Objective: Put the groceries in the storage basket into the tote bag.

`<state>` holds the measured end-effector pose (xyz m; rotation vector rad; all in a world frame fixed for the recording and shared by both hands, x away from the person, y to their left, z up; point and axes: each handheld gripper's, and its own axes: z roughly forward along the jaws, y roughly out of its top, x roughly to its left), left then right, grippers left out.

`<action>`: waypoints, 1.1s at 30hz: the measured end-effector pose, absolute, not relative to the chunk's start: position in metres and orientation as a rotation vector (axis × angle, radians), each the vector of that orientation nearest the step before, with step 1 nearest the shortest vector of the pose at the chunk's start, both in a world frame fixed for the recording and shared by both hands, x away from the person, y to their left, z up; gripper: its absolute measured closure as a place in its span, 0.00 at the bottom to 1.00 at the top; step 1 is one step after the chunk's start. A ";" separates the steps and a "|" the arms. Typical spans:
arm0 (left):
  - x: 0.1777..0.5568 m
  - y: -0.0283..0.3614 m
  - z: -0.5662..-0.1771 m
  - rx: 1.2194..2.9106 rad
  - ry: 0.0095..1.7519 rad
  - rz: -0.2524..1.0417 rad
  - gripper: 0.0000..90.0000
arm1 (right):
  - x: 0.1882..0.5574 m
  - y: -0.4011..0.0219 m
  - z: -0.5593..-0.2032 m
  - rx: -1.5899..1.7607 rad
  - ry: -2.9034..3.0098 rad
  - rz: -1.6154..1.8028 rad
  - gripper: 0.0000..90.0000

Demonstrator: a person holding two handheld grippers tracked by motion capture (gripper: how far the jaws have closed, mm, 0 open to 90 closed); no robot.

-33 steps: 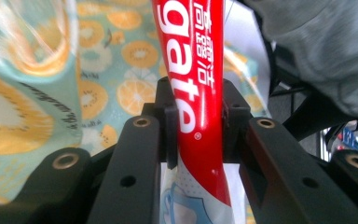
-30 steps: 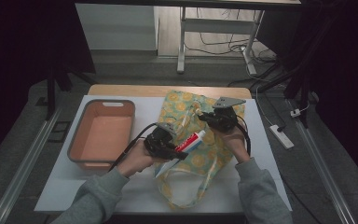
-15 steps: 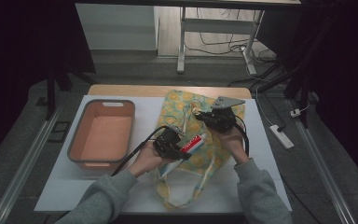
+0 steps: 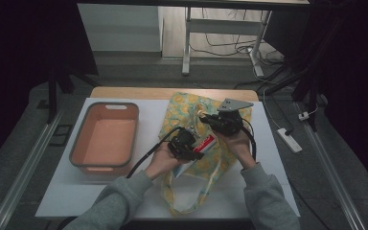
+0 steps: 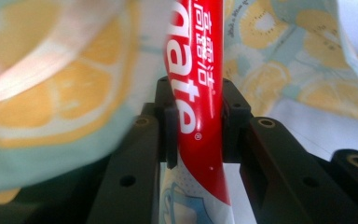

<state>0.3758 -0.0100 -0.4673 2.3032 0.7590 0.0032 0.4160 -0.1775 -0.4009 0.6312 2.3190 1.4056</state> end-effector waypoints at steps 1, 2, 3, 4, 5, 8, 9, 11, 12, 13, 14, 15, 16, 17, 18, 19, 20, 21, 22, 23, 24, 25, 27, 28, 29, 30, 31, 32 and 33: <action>0.376 -0.014 -0.468 2.297 0.754 -0.007 0.82 | 0.416 -0.178 -0.400 0.633 2.315 1.412 0.98; 0.377 -0.017 -0.469 2.305 0.743 -0.012 0.82 | 0.415 -0.179 -0.399 0.636 2.312 1.414 0.98; 0.377 -0.020 -0.471 2.302 0.750 -0.005 0.82 | 0.415 -0.180 -0.399 0.636 2.310 1.417 0.98; 0.378 -0.023 -0.473 2.304 0.757 0.011 0.82 | 0.415 -0.181 -0.398 0.637 2.307 1.423 0.98; 0.380 -0.025 -0.475 2.304 0.773 0.031 0.82 | 0.414 -0.182 -0.398 0.638 2.304 1.426 0.98; 0.387 -0.025 -0.479 2.290 0.796 0.034 0.82 | 0.414 -0.185 -0.397 0.648 2.301 1.440 0.98; 0.389 -0.025 -0.480 2.281 0.807 0.043 0.82 | 0.414 -0.185 -0.396 0.651 2.300 1.444 0.98; 0.393 -0.025 -0.481 2.264 0.827 0.083 0.82 | 0.414 -0.185 -0.396 0.651 2.298 1.443 0.98; 0.397 -0.025 -0.482 2.253 0.831 0.100 0.82 | 0.414 -0.185 -0.396 0.654 2.297 1.440 0.98; 0.399 -0.025 -0.482 2.252 0.836 0.105 0.81 | 0.415 -0.185 -0.397 0.656 2.296 1.441 0.98; 0.401 -0.026 -0.483 2.253 0.844 0.125 0.81 | 0.415 -0.185 -0.397 0.658 2.297 1.440 0.98; 0.402 -0.026 -0.483 2.255 0.852 0.139 0.81 | 0.415 -0.185 -0.397 0.660 2.298 1.439 0.98; 0.405 -0.027 -0.484 2.258 0.858 0.146 0.81 | 0.416 -0.185 -0.398 0.664 2.298 1.438 0.98; 0.407 -0.027 -0.485 2.258 0.859 0.148 0.81 | 0.416 -0.185 -0.398 0.667 2.299 1.437 0.98; 0.409 -0.027 -0.486 2.260 0.855 0.151 0.81 | 0.416 -0.185 -0.399 0.670 2.303 1.438 0.98; 0.411 -0.028 -0.489 2.266 0.860 0.148 0.81 | 0.416 -0.185 -0.399 0.671 2.303 1.438 0.98; 0.412 -0.028 -0.491 2.268 0.863 0.149 0.81 | 0.417 -0.186 -0.399 0.672 2.303 1.437 0.98; 0.414 -0.029 -0.494 2.262 0.880 0.148 0.80 | 0.417 -0.186 -0.399 0.674 2.304 1.437 0.98; 0.418 -0.029 -0.497 2.285 0.859 0.149 0.79 | 0.417 -0.186 -0.399 0.676 2.306 1.436 0.98; 0.420 -0.030 -0.501 2.295 0.866 0.143 0.79 | 0.417 -0.186 -0.400 0.676 2.308 1.434 0.98; 0.420 -0.030 -0.505 2.318 0.904 0.179 0.78 | 0.418 -0.186 -0.400 0.678 2.309 1.432 0.98; 0.421 -0.030 -0.508 2.324 0.903 0.179 0.76 | 0.418 -0.186 -0.401 0.680 2.312 1.429 0.98; 0.423 -0.027 -0.509 2.293 0.875 0.122 0.69 | 0.418 -0.186 -0.402 0.681 2.314 1.424 0.98; 0.423 -0.025 -0.506 2.285 0.874 0.129 0.69 | 0.419 -0.186 -0.402 0.682 2.314 1.426 0.98; 0.422 -0.024 -0.504 2.281 0.878 0.134 0.63 | 0.419 -0.187 -0.402 0.683 2.313 1.427 0.98; 0.420 -0.022 -0.500 2.298 0.870 0.131 0.55 | 0.420 -0.187 -0.402 0.690 2.311 1.428 0.98; 0.418 -0.021 -0.498 2.303 0.866 0.139 0.48 | 0.420 -0.188 -0.402 0.694 2.309 1.431 0.98; 0.412 -0.020 -0.494 2.296 0.888 0.181 0.43 | 0.420 -0.188 -0.403 0.695 2.309 1.429 0.98; 0.409 -0.018 -0.491 2.287 0.867 0.154 0.41 | 0.421 -0.189 -0.403 0.696 2.310 1.424 0.98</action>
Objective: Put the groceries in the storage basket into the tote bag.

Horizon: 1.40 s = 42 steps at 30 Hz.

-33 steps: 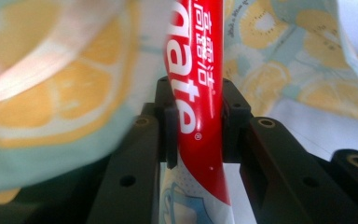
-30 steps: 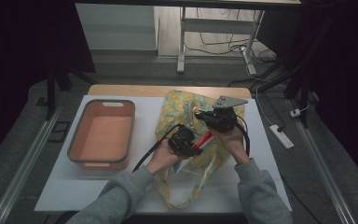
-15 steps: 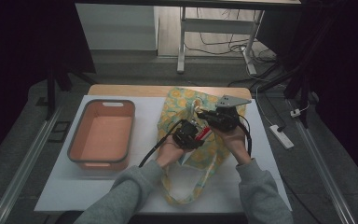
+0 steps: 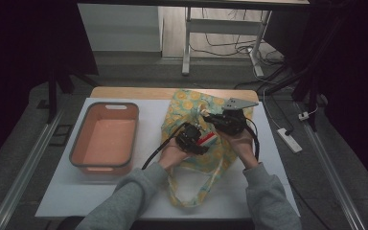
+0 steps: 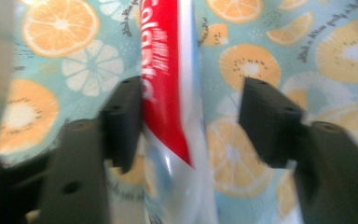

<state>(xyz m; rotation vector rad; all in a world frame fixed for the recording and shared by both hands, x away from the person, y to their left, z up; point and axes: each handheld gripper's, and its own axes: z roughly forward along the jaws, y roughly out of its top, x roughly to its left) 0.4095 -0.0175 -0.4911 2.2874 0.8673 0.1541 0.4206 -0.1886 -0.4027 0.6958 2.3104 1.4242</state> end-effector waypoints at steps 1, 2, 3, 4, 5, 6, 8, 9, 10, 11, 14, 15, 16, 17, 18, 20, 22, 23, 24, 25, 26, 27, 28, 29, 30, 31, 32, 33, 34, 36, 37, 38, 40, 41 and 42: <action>0.405 -0.015 -0.487 2.268 0.867 0.162 0.39 | 0.421 -0.189 -0.403 0.700 2.312 1.423 0.98; 0.401 -0.011 -0.483 2.245 0.856 0.182 0.39 | 0.421 -0.189 -0.403 0.703 2.315 1.424 0.98; 0.397 -0.007 -0.478 2.226 0.842 0.176 0.38 | 0.422 -0.189 -0.404 0.708 2.317 1.420 0.98; 0.393 -0.004 -0.474 2.215 0.819 0.171 0.37 | 0.422 -0.190 -0.404 0.707 2.319 1.416 0.98; 0.390 -0.002 -0.471 2.208 0.807 0.169 0.36 | 0.423 -0.190 -0.405 0.712 2.322 1.415 0.98; 0.386 0.001 -0.467 2.197 0.797 0.161 0.35 | 0.423 -0.190 -0.406 0.712 2.323 1.414 0.98; 0.380 0.009 -0.460 2.166 0.779 0.136 0.35 | 0.423 -0.190 -0.407 0.716 2.328 1.410 0.98; 0.377 0.013 -0.456 2.157 0.774 0.147 0.34 | 0.424 -0.190 -0.407 0.715 2.331 1.407 0.98; 0.375 0.017 -0.453 2.145 0.766 0.144 0.33 | 0.424 -0.190 -0.408 0.718 2.334 1.405 0.98; 0.373 0.020 -0.451 2.135 0.762 0.141 0.33 | 0.424 -0.189 -0.408 0.719 2.336 1.403 0.98; 0.368 0.034 -0.442 2.111 0.750 0.158 0.33 | 0.423 -0.189 -0.409 0.716 2.342 1.396 0.98; 0.366 0.040 -0.439 2.103 0.749 0.162 0.33 | 0.423 -0.189 -0.409 0.715 2.344 1.396 0.98; 0.364 0.044 -0.438 2.102 0.749 0.166 0.33 | 0.423 -0.189 -0.409 0.715 2.346 1.396 0.98; 0.363 0.049 -0.436 2.107 0.744 0.171 0.33 | 0.423 -0.189 -0.409 0.714 2.347 1.396 0.98; 0.361 0.054 -0.435 2.111 0.740 0.176 0.33 | 0.422 -0.189 -0.410 0.713 2.349 1.394 0.98; 0.357 0.065 -0.433 2.124 0.738 0.184 0.33 | 0.421 -0.189 -0.410 0.710 2.353 1.389 0.98; 0.353 0.077 -0.432 2.137 0.739 0.185 0.33 | 0.419 -0.190 -0.411 0.712 2.359 1.384 0.98; 0.351 0.081 -0.432 2.139 0.740 0.189 0.33 | 0.418 -0.191 -0.412 0.714 2.362 1.386 0.98; 0.350 0.086 -0.432 2.136 0.748 0.184 0.33 | 0.417 -0.191 -0.413 0.718 2.364 1.389 0.98; 0.349 0.091 -0.432 2.134 0.752 0.181 0.33 | 0.416 -0.192 -0.413 0.724 2.367 1.387 0.98; 0.348 0.096 -0.433 2.131 0.758 0.182 0.33 | 0.415 -0.193 -0.414 0.726 2.370 1.385 0.98; 0.347 0.103 -0.433 2.137 0.761 0.182 0.33 | 0.413 -0.194 -0.415 0.732 2.372 1.383 0.98; 0.347 0.107 -0.434 2.138 0.766 0.182 0.34 | 0.411 -0.195 -0.416 0.737 2.376 1.381 0.98; 0.347 0.112 -0.435 2.137 0.772 0.184 0.34 | 0.409 -0.197 -0.416 0.741 2.377 1.380 0.98; 0.348 0.116 -0.436 2.136 0.779 0.189 0.34 | 0.407 -0.198 -0.417 0.743 2.379 1.383 0.98; 0.349 0.120 -0.438 2.137 0.787 0.195 0.34 | 0.405 -0.200 -0.417 0.747 2.380 1.381 0.98; 0.350 0.124 -0.439 2.137 0.796 0.197 0.34 | 0.404 -0.201 -0.418 0.752 2.377 1.381 0.98; 0.350 0.127 -0.440 2.138 0.802 0.200 0.34 | 0.402 -0.203 -0.418 0.757 2.376 1.376 0.98; 0.351 0.130 -0.440 2.140 0.810 0.207 0.34 | 0.401 -0.204 -0.419 0.762 2.376 1.373 0.98; 0.352 0.136 -0.441 2.146 0.818 0.207 0.34 | 0.398 -0.206 -0.420 0.770 2.376 1.367 0.98; 0.353 0.139 -0.441 2.145 0.818 0.200 0.34 | 0.396 -0.207 -0.421 0.773 2.376 1.361 0.98; 0.354 0.143 -0.440 2.146 0.820 0.201 0.34 | 0.393 -0.208 -0.422 0.773 2.376 1.358 0.98; 0.356 0.148 -0.440 2.149 0.831 0.206 0.34 | 0.388 -0.213 -0.425 0.790 2.377 1.359 0.98; 0.356 0.149 -0.440 2.149 0.838 0.212 0.34 | 0.386 -0.215 -0.426 0.796 2.378 1.361 0.98; 0.357 0.151 -0.441 2.148 0.844 0.213 0.34 | 0.385 -0.216 -0.427 0.802 2.379 1.359 0.98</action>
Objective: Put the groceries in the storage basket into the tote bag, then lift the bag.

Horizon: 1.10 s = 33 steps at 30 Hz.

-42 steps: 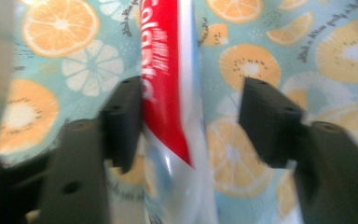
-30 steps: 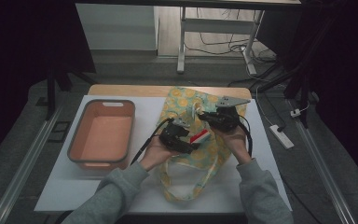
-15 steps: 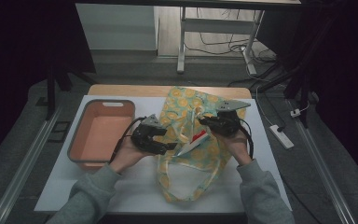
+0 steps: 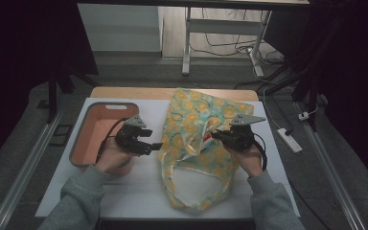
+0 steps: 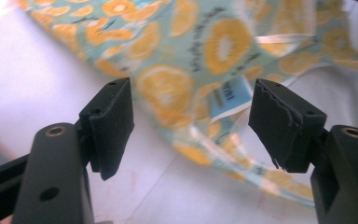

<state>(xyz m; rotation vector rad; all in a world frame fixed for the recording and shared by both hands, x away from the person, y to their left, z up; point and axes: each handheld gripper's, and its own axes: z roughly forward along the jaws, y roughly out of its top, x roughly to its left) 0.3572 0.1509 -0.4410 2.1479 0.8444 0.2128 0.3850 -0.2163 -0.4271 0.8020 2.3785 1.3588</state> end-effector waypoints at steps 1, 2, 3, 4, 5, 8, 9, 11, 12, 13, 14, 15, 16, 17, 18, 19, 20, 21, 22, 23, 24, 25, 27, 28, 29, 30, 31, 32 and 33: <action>0.358 0.152 -0.442 2.150 0.847 0.209 0.34 | 0.383 -0.218 -0.429 0.809 2.380 1.359 0.98; 0.359 0.152 -0.442 2.152 0.851 0.210 0.34 | 0.382 -0.220 -0.430 0.815 2.379 1.356 0.98; 0.359 0.151 -0.443 2.163 0.853 0.219 0.34 | 0.382 -0.221 -0.431 0.817 2.379 1.354 0.98; 0.359 0.149 -0.444 2.169 0.854 0.226 0.33 | 0.381 -0.223 -0.432 0.823 2.377 1.351 0.98; 0.359 0.147 -0.444 2.177 0.854 0.233 0.32 | 0.381 -0.223 -0.432 0.825 2.379 1.351 0.98; 0.359 0.140 -0.446 2.206 0.851 0.251 0.29 | 0.381 -0.224 -0.432 0.820 2.382 1.353 0.98; 0.359 0.136 -0.447 2.213 0.857 0.255 0.28 | 0.382 -0.224 -0.432 0.817 2.382 1.356 0.98; 0.360 0.129 -0.448 2.231 0.862 0.268 0.25 | 0.382 -0.223 -0.433 0.807 2.391 1.358 0.98; 0.361 0.124 -0.449 2.245 0.864 0.265 0.25 | 0.382 -0.223 -0.433 0.805 2.391 1.357 0.98; 0.362 0.119 -0.451 2.262 0.862 0.260 0.24 | 0.382 -0.222 -0.432 0.802 2.393 1.352 0.98; 0.363 0.113 -0.452 2.276 0.864 0.260 0.23 | 0.382 -0.222 -0.432 0.797 2.392 1.356 0.98; 0.365 0.106 -0.453 2.294 0.866 0.269 0.22 | 0.382 -0.222 -0.431 0.793 2.389 1.361 0.98; 0.366 0.101 -0.455 2.304 0.869 0.275 0.22 | 0.381 -0.223 -0.430 0.791 2.385 1.366 0.98; 0.368 0.096 -0.457 2.324 0.874 0.284 0.21 | 0.381 -0.224 -0.428 0.791 2.381 1.365 0.98; 0.369 0.089 -0.460 2.351 0.875 0.307 0.21 | 0.381 -0.224 -0.427 0.790 2.377 1.370 0.98; 0.370 0.085 -0.462 2.367 0.883 0.322 0.20 | 0.380 -0.226 -0.426 0.790 2.372 1.375 0.98; 0.371 0.082 -0.464 2.380 0.887 0.332 0.19 | 0.380 -0.227 -0.425 0.791 2.368 1.379 0.98; 0.372 0.080 -0.467 2.387 0.892 0.336 0.19 | 0.380 -0.228 -0.425 0.792 2.362 1.383 0.98; 0.373 0.078 -0.469 2.393 0.899 0.331 0.19 | 0.381 -0.229 -0.424 0.796 2.360 1.384 0.98; 0.374 0.077 -0.470 2.397 0.905 0.333 0.19 | 0.381 -0.230 -0.424 0.799 2.356 1.387 0.98; 0.375 0.076 -0.472 2.402 0.912 0.334 0.20 | 0.381 -0.231 -0.424 0.802 2.354 1.389 0.98; 0.376 0.075 -0.473 2.406 0.917 0.335 0.21 | 0.381 -0.232 -0.423 0.800 2.353 1.388 0.98; 0.378 0.073 -0.476 2.417 0.918 0.320 0.23 | 0.381 -0.233 -0.423 0.804 2.349 1.390 0.98; 0.379 0.071 -0.478 2.421 0.920 0.306 0.25 | 0.381 -0.233 -0.423 0.804 2.348 1.391 0.98; 0.380 0.070 -0.480 2.428 0.922 0.290 0.28 | 0.381 -0.233 -0.423 0.804 2.348 1.391 0.98; 0.380 0.070 -0.482 2.430 0.923 0.286 0.33 | 0.381 -0.232 -0.423 0.801 2.349 1.391 0.98; 0.381 0.069 -0.483 2.431 0.932 0.281 0.39 | 0.381 -0.232 -0.423 0.800 2.350 1.386 0.98; 0.382 0.068 -0.484 2.435 0.936 0.286 0.45 | 0.381 -0.232 -0.423 0.800 2.350 1.387 0.98; 0.382 0.068 -0.485 2.434 0.944 0.289 0.53 | 0.381 -0.231 -0.423 0.800 2.350 1.387 0.98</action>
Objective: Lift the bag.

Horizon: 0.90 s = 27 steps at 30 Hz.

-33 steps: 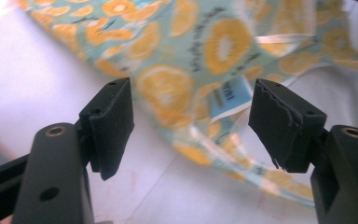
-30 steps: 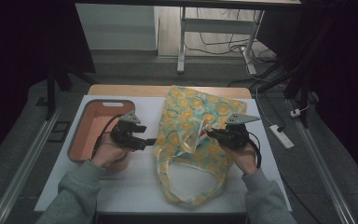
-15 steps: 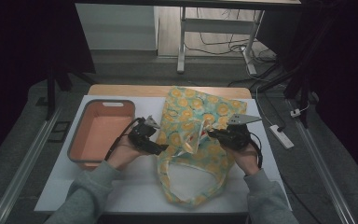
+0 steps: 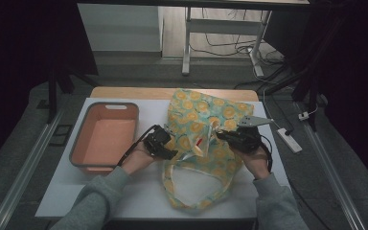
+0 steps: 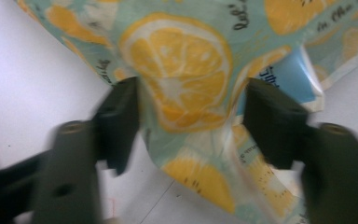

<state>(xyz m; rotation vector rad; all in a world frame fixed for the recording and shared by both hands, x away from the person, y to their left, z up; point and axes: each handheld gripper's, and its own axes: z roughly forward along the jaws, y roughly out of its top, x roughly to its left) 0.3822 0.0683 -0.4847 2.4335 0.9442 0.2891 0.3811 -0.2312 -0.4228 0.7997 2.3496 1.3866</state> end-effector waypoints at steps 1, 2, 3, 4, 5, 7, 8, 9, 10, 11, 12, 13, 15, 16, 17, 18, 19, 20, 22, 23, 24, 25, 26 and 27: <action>0.383 0.069 -0.485 2.434 0.946 0.283 0.62 | 0.381 -0.231 -0.423 0.800 2.351 1.386 0.98; 0.383 0.069 -0.485 2.436 0.943 0.275 0.69 | 0.381 -0.231 -0.423 0.801 2.353 1.386 0.98; 0.383 0.069 -0.485 2.437 0.943 0.271 0.75 | 0.381 -0.231 -0.423 0.799 2.354 1.386 0.98; 0.383 0.069 -0.485 2.442 0.937 0.270 0.83 | 0.382 -0.231 -0.423 0.800 2.352 1.385 0.98; 0.382 0.068 -0.485 2.449 0.930 0.272 0.91 | 0.382 -0.231 -0.423 0.802 2.352 1.385 0.98; 0.381 0.068 -0.483 2.450 0.913 0.253 0.97 | 0.382 -0.232 -0.424 0.804 2.352 1.383 0.98; 0.381 0.069 -0.482 2.450 0.904 0.248 0.98 | 0.382 -0.232 -0.424 0.805 2.353 1.380 0.98; 0.380 0.069 -0.480 2.443 0.895 0.246 0.99 | 0.382 -0.232 -0.424 0.802 2.356 1.380 0.98; 0.379 0.071 -0.477 2.432 0.886 0.235 0.99 | 0.383 -0.232 -0.425 0.803 2.357 1.376 0.98; 0.378 0.073 -0.474 2.415 0.877 0.219 0.99 | 0.383 -0.232 -0.425 0.808 2.361 1.373 0.98; 0.376 0.076 -0.471 2.396 0.868 0.198 0.99 | 0.384 -0.232 -0.426 0.808 2.361 1.370 0.98; 0.374 0.079 -0.466 2.375 0.857 0.174 0.99 | 0.384 -0.232 -0.427 0.812 2.365 1.366 0.98; 0.370 0.087 -0.458 2.334 0.836 0.134 0.99 | 0.386 -0.232 -0.430 0.824 2.379 1.354 0.98; 0.368 0.090 -0.455 2.320 0.831 0.121 0.99 | 0.387 -0.232 -0.433 0.829 2.392 1.344 0.97; 0.366 0.094 -0.452 2.308 0.826 0.109 0.99 | 0.388 -0.231 -0.435 0.835 2.398 1.338 0.97; 0.365 0.098 -0.450 2.297 0.823 0.101 0.99 | 0.389 -0.230 -0.438 0.839 2.412 1.326 0.97; 0.363 0.101 -0.448 2.283 0.824 0.087 0.99 | 0.390 -0.229 -0.442 0.841 2.423 1.315 0.97; 0.362 0.103 -0.448 2.279 0.820 0.080 0.99 | 0.391 -0.227 -0.446 0.843 2.441 1.304 0.97; 0.360 0.106 -0.448 2.273 0.819 0.068 0.99 | 0.392 -0.222 -0.453 0.839 2.472 1.279 0.97; 0.360 0.107 -0.448 2.275 0.818 0.067 0.99 | 0.392 -0.220 -0.456 0.838 2.489 1.273 0.97; 0.359 0.107 -0.449 2.279 0.815 0.066 0.99 | 0.392 -0.218 -0.457 0.838 2.502 1.267 0.96; 0.359 0.107 -0.449 2.276 0.817 0.065 0.99 | 0.392 -0.217 -0.458 0.824 2.521 1.266 0.93; 0.359 0.108 -0.449 2.274 0.818 0.061 0.99 | 0.391 -0.216 -0.458 0.819 2.535 1.278 0.83; 0.360 0.109 -0.449 2.273 0.817 0.057 0.99 | 0.388 -0.216 -0.455 0.813 2.544 1.296 0.68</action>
